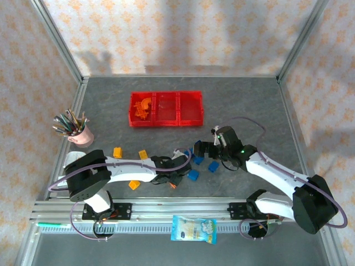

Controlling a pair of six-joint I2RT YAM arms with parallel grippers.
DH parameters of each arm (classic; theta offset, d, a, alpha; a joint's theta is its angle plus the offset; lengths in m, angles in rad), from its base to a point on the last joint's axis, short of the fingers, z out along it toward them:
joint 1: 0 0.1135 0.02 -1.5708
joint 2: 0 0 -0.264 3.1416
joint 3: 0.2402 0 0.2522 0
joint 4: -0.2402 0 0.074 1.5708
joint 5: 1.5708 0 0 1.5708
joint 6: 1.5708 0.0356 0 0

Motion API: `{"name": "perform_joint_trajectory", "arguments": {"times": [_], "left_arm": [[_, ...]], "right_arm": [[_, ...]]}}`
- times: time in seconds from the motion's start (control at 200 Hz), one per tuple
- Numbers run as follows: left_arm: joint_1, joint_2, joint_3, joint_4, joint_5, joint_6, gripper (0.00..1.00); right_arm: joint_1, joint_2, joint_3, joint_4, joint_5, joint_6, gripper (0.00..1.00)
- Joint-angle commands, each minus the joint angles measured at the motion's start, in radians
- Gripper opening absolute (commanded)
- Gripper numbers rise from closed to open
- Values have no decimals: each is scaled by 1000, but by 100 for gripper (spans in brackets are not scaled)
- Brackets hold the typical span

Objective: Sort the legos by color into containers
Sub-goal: Pick up the lego from the middle-left of the table, then place the lego in the container.

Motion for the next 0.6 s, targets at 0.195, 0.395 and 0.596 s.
{"name": "perform_joint_trajectory", "arguments": {"times": [0.195, 0.395, 0.596], "left_arm": [[116, -141, 39, -120, -143, -54, 24], [370, -200, 175, -144, -225, -11, 24], [626, -51, 388, -109, -266, 69, 24]], "right_arm": [[-4, 36, 86, 33, -26, -14, 100], [-4, 128, 165, 114, -55, 15, 100], [-4, 211, 247, 145, -8, 16, 100]]}}
